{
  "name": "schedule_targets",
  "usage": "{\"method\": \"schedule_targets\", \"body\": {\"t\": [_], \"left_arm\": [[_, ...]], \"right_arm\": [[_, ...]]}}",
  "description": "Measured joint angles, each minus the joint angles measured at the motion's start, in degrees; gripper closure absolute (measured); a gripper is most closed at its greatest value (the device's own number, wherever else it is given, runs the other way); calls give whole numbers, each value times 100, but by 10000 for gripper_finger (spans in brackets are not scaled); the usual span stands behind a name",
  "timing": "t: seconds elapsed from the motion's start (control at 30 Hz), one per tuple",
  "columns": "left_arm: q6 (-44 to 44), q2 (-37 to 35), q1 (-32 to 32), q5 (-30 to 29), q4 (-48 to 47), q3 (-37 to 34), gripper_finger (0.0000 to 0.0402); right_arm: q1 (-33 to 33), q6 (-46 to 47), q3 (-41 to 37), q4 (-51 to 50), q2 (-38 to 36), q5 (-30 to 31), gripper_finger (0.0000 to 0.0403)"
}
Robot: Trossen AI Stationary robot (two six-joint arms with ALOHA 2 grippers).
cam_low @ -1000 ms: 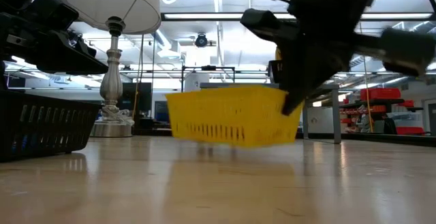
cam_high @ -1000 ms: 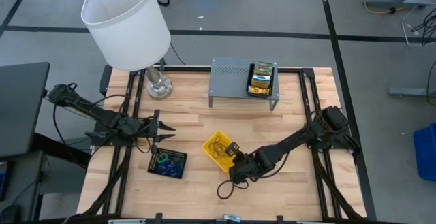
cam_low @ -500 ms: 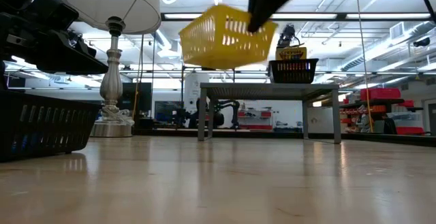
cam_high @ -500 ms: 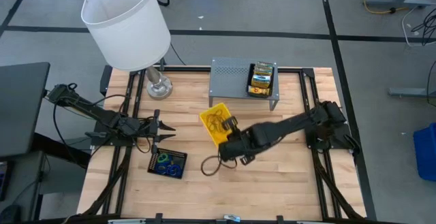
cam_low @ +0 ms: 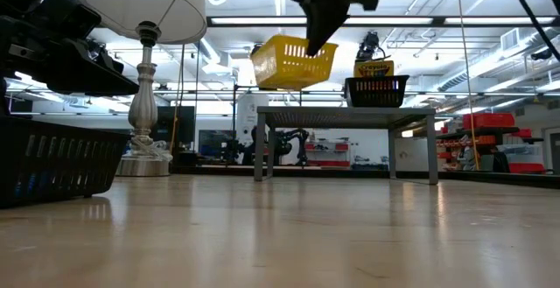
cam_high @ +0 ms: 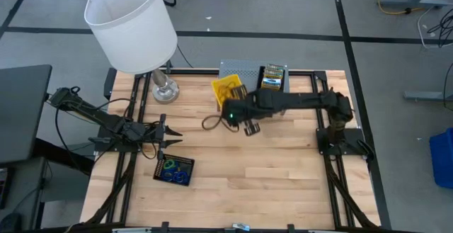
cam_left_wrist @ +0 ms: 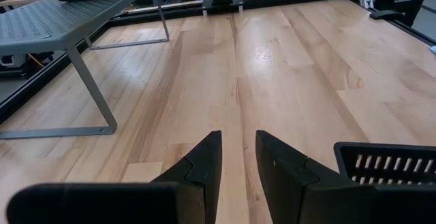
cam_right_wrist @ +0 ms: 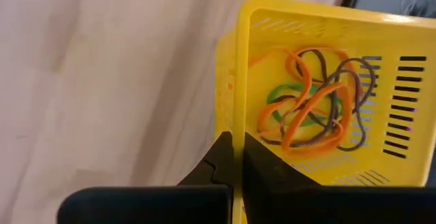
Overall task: Pick & Place Office Desk Supplies
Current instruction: Put the yellow bin with rubber bands on the shelf
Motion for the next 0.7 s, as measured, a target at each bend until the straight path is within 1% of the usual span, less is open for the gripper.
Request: {"method": "schedule_targets", "body": {"t": [0.13, 0.27, 0.47, 0.7], "left_arm": [[-15, 0, 0, 0, 1, 0, 303], [-15, 0, 1, 0, 1, 0, 303], [-15, 0, 0, 0, 0, 0, 303], [-7, 0, 2, 0, -1, 0, 303]], "right_arm": [[-445, 82, 0, -120, 0, -85, 396], [-755, 161, 0, -340, 0, -79, 396], [-962, 384, 0, -530, 0, -258, 396], [-1005, 636, 0, -653, 2, -330, 396]]}}
